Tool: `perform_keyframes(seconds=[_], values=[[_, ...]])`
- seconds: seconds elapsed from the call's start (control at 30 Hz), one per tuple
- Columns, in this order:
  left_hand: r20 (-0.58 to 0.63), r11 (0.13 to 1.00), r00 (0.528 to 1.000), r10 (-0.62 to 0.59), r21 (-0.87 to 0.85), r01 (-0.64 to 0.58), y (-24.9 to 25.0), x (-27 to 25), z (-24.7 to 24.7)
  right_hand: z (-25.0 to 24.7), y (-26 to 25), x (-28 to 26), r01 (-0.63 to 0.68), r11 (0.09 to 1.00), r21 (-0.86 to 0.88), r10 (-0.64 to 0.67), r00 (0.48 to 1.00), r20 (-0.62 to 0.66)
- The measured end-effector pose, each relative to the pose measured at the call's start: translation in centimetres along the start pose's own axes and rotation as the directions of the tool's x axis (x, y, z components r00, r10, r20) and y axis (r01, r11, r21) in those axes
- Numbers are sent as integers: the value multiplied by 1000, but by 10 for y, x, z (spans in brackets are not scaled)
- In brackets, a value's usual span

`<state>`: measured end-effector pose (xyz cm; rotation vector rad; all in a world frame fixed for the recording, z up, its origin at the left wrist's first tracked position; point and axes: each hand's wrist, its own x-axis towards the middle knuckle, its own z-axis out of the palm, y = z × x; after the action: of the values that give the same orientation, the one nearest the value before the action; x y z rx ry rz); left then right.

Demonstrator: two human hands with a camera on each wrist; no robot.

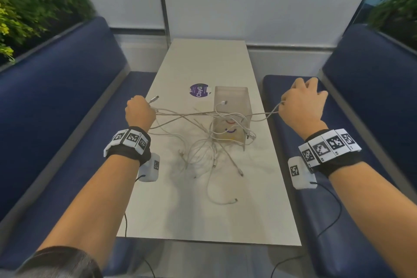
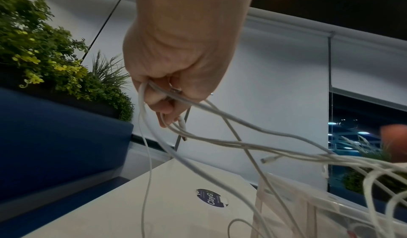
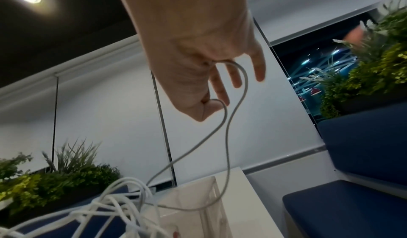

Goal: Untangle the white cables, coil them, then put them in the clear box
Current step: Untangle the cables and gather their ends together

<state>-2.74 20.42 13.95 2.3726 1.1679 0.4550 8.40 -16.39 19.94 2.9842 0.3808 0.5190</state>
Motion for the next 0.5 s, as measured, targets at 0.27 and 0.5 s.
perform_keyframes(seconds=[0.27, 0.5], values=[[33, 997, 998, 47, 62, -49, 10, -9, -2, -1, -13, -4, 102, 588, 802, -155, 988, -12], [23, 995, 997, 72, 69, -74, 11, -12, -2, -22, -24, -12, 194, 503, 842, -420, 906, 42]])
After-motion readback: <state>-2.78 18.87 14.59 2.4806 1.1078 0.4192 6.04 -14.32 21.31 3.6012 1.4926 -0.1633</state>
